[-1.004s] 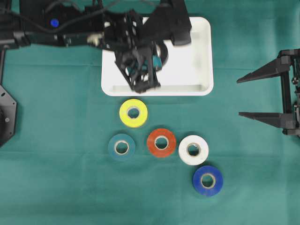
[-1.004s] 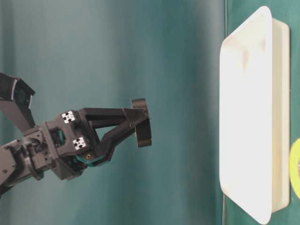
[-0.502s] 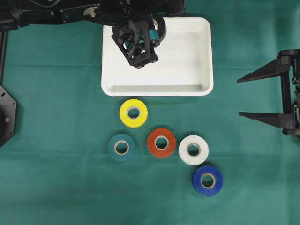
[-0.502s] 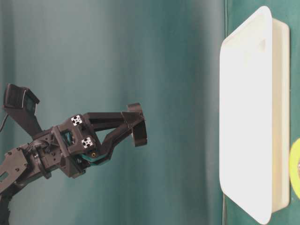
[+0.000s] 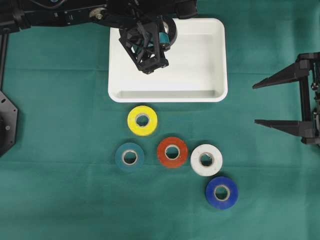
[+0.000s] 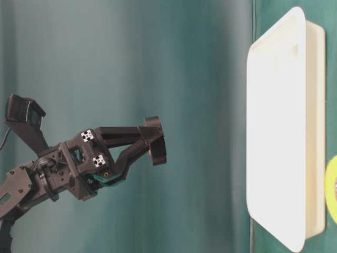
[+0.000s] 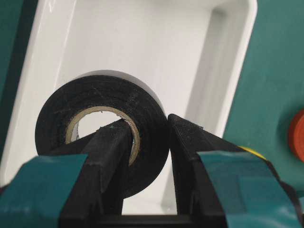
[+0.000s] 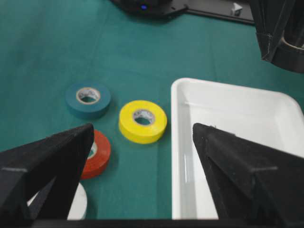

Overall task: Pick up the tape from a random location and place it into the white case.
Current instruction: 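Carry the black tape roll over the white tray, then lower the black roll into the tray and open the left gripper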

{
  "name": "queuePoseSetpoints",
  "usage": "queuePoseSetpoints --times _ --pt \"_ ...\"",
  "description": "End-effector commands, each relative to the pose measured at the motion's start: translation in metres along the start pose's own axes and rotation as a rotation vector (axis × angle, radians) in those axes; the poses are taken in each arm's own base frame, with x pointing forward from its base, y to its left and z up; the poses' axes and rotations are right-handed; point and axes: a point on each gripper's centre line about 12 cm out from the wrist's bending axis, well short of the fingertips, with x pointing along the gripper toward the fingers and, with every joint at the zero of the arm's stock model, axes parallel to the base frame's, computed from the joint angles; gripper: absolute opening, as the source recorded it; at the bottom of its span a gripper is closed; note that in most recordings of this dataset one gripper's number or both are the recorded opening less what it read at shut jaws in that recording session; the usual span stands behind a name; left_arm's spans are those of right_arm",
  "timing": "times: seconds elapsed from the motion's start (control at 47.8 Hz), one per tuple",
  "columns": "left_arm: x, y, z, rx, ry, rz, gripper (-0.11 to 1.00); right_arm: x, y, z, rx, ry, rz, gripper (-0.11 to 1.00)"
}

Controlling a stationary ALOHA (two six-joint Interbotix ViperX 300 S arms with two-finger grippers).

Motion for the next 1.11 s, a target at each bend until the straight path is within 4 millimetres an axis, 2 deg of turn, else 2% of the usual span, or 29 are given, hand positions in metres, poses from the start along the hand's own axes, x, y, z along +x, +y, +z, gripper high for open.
queuePoseSetpoints --times 0.0,0.335,0.439,0.669,0.921,1.088 --pt "-0.022 0.001 0.008 -0.003 -0.061 0.001 0.19 0.001 0.000 0.009 -0.003 -0.020 -0.002 0.91" --pt "-0.021 0.001 0.008 -0.003 -0.060 0.001 0.19 0.001 0.000 0.010 -0.009 -0.021 -0.002 0.91" --pt "-0.014 0.001 0.006 -0.003 -0.060 0.001 0.19 0.001 0.000 0.009 -0.012 -0.018 -0.002 0.91" --pt "0.015 0.003 -0.005 -0.005 -0.064 0.004 0.19 0.001 0.000 0.009 -0.012 -0.018 -0.002 0.91" --pt "0.061 0.007 -0.023 -0.014 -0.039 0.009 0.19 0.002 0.000 0.008 -0.010 -0.015 -0.001 0.91" --pt "0.080 0.008 -0.028 -0.015 -0.033 0.010 0.19 0.003 0.000 0.007 -0.009 -0.011 -0.001 0.91"
